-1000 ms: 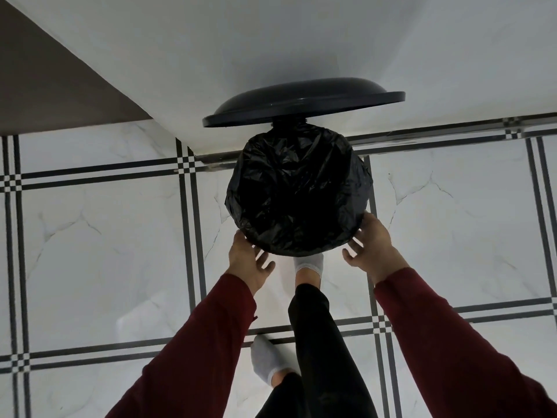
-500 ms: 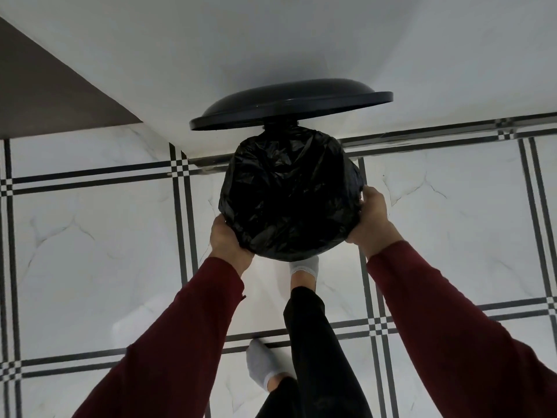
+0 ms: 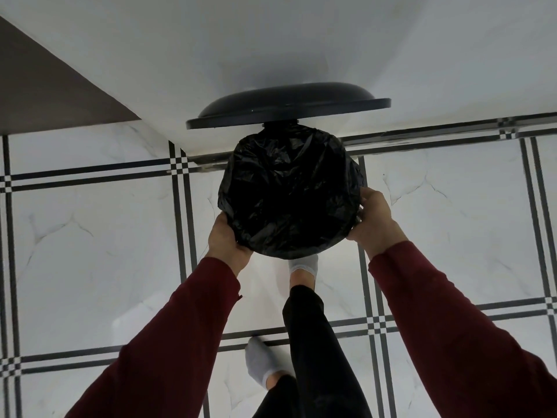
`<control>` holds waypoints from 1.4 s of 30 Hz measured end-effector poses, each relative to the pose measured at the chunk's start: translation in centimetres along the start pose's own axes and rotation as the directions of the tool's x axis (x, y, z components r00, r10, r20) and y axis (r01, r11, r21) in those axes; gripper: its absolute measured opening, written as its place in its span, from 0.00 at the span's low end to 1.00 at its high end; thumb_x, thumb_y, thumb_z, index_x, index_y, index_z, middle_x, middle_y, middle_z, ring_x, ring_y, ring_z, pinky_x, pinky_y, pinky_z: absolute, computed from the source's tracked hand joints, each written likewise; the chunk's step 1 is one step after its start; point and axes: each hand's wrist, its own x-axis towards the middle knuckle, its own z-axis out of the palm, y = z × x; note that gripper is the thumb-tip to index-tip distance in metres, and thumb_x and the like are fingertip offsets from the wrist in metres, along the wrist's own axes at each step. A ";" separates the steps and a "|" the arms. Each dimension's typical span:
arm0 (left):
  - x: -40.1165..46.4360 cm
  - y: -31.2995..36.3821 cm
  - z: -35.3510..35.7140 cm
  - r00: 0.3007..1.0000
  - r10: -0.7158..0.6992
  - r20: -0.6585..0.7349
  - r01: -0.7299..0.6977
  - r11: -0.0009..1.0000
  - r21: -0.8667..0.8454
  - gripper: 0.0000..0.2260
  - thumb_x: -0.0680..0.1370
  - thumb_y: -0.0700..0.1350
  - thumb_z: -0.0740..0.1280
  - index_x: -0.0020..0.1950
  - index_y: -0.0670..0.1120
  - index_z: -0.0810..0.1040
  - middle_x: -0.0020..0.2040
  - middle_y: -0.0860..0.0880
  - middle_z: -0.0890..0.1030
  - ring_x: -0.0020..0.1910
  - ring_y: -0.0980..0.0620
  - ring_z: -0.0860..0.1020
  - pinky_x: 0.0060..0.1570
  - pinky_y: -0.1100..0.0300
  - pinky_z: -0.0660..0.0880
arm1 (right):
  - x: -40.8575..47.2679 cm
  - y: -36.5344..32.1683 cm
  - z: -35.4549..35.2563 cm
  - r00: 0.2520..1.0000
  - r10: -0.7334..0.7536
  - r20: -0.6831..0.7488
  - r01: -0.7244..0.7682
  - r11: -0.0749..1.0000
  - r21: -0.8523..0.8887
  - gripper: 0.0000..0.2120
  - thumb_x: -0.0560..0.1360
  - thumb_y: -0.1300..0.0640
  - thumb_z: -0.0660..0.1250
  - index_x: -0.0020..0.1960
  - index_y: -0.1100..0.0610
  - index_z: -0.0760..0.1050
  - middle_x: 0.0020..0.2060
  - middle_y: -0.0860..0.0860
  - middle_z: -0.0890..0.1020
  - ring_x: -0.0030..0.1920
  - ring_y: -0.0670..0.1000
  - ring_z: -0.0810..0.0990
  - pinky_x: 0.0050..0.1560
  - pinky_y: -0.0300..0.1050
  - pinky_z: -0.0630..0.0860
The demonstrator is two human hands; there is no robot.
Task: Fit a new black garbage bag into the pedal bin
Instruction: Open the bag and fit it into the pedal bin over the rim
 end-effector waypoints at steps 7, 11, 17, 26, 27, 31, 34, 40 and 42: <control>0.0 0.1 0.1 1.000 -0.011 0.000 0.011 1.000 0.025 0.16 0.86 0.47 0.58 0.70 0.47 0.79 0.64 0.44 0.84 0.62 0.40 0.83 0.65 0.40 0.77 | 0.1 0.1 -0.6 1.000 0.024 -0.014 -0.024 1.000 0.019 0.23 0.76 0.55 0.59 0.22 0.54 0.72 0.26 0.48 0.77 0.30 0.51 0.80 0.43 0.43 0.79; -0.2 0.0 -0.1 0.998 -0.051 -0.036 0.049 0.998 -0.040 0.18 0.86 0.54 0.56 0.62 0.47 0.82 0.55 0.43 0.87 0.55 0.41 0.85 0.56 0.42 0.81 | -0.6 -1.2 0.4 0.982 0.112 -0.152 -0.131 0.984 -0.122 0.18 0.69 0.43 0.64 0.43 0.56 0.83 0.47 0.51 0.85 0.53 0.57 0.80 0.62 0.55 0.71; -0.9 0.7 0.5 0.989 -0.133 -0.071 0.134 0.991 0.006 0.23 0.83 0.65 0.53 0.51 0.52 0.82 0.48 0.45 0.85 0.47 0.41 0.83 0.37 0.48 0.82 | -0.7 -0.7 0.6 0.984 0.124 -0.129 -0.142 0.979 -0.148 0.22 0.71 0.40 0.61 0.49 0.56 0.83 0.51 0.56 0.86 0.56 0.61 0.82 0.65 0.58 0.74; -1.1 1.1 0.2 0.987 -0.090 -0.130 0.098 0.994 0.054 0.19 0.82 0.63 0.58 0.55 0.51 0.81 0.60 0.47 0.80 0.57 0.46 0.78 0.60 0.42 0.74 | -0.6 -0.8 1.3 0.962 0.186 -0.199 -0.218 0.964 -0.152 0.17 0.70 0.43 0.61 0.46 0.55 0.79 0.52 0.54 0.80 0.53 0.60 0.75 0.60 0.63 0.68; -1.0 1.3 0.2 0.984 -0.102 -0.146 0.115 0.990 0.082 0.19 0.81 0.64 0.59 0.57 0.52 0.81 0.59 0.48 0.81 0.56 0.46 0.78 0.59 0.42 0.72 | -0.6 -0.6 1.3 0.962 0.188 -0.200 -0.217 0.966 -0.137 0.19 0.71 0.42 0.61 0.48 0.56 0.79 0.53 0.54 0.81 0.54 0.60 0.75 0.59 0.61 0.70; -0.7 1.5 0.5 0.986 -0.122 -0.117 0.130 0.989 0.070 0.19 0.81 0.62 0.60 0.60 0.52 0.82 0.58 0.46 0.82 0.53 0.42 0.80 0.55 0.42 0.76 | -0.4 0.8 0.6 0.986 0.153 -0.061 -0.153 0.988 -0.003 0.24 0.77 0.42 0.57 0.58 0.55 0.83 0.57 0.55 0.85 0.59 0.61 0.82 0.66 0.60 0.75; -0.5 0.9 0.0 0.991 -0.120 -0.065 0.120 0.993 -0.010 0.18 0.83 0.58 0.60 0.62 0.48 0.82 0.59 0.44 0.84 0.58 0.40 0.83 0.59 0.41 0.80 | -0.1 1.4 0.4 0.992 0.123 0.005 -0.123 0.991 0.057 0.25 0.79 0.45 0.55 0.62 0.55 0.84 0.60 0.56 0.85 0.62 0.61 0.82 0.70 0.60 0.74; -0.1 1.0 -1.2 0.999 -0.018 -0.035 0.022 0.992 0.123 0.13 0.82 0.48 0.65 0.65 0.47 0.81 0.61 0.45 0.85 0.60 0.43 0.83 0.61 0.44 0.80 | 0.4 0.4 -1.0 0.973 0.190 -0.132 -0.209 0.967 -0.144 0.20 0.77 0.42 0.55 0.47 0.52 0.81 0.51 0.48 0.82 0.57 0.53 0.77 0.66 0.60 0.63; -0.2 1.6 -1.2 0.991 0.037 -0.132 0.006 0.951 0.308 0.15 0.81 0.51 0.64 0.66 0.48 0.79 0.64 0.49 0.82 0.64 0.44 0.78 0.65 0.42 0.75 | 0.2 0.0 -1.4 0.977 0.133 -0.168 -0.173 0.952 -0.252 0.16 0.77 0.45 0.56 0.47 0.52 0.80 0.46 0.46 0.81 0.52 0.51 0.77 0.60 0.59 0.65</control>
